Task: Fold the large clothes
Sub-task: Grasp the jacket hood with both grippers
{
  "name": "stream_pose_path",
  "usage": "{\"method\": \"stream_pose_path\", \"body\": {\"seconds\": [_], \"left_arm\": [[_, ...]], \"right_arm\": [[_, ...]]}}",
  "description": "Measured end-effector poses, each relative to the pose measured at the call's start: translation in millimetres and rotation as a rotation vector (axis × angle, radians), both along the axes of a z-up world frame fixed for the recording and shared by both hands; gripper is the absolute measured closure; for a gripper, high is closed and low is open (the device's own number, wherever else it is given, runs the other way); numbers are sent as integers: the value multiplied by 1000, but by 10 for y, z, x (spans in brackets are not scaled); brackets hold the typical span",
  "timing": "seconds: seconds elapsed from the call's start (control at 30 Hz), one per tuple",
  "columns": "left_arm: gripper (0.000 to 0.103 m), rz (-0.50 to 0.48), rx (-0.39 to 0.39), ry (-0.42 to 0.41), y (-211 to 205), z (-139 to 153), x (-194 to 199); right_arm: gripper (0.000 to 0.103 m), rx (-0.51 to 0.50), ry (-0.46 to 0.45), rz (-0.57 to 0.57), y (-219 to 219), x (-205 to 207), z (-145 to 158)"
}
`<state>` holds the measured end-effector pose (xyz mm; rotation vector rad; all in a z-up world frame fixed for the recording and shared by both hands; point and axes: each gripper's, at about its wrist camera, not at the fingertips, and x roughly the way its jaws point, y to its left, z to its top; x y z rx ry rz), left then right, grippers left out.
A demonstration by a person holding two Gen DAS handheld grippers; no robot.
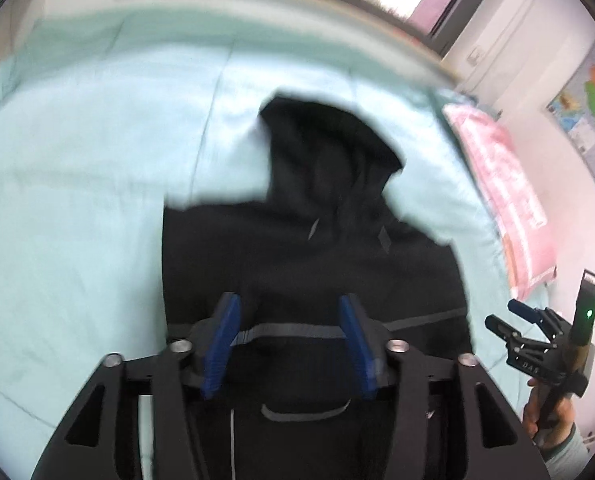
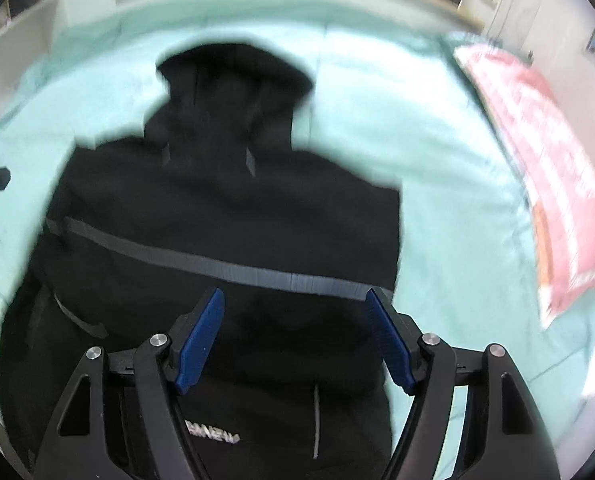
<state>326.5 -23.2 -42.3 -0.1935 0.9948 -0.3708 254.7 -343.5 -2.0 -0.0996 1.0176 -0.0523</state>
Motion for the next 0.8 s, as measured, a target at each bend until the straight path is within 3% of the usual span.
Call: {"method": "stream_pose_path", "body": {"seconds": [0.17, 0.3, 0.43, 0.6, 0.8], "left_arm": [[38, -22, -35, -78, -151, 515, 285], [38, -19, 8, -103, -262, 673, 624], [38, -6, 53, -79, -408, 574, 1102], [38, 1, 176, -24, -638, 127, 1906], [38, 23, 205, 63, -735, -548, 2662]], "right_arm": [[28, 134, -119, -42, -136, 371, 719], [28, 212, -144, -73, -229, 837, 917], [28, 242, -88, -82, -309, 1345, 742], [28, 258, -19, -84, -354, 2119, 299], [28, 249, 58, -107, -413, 2778, -303]]}}
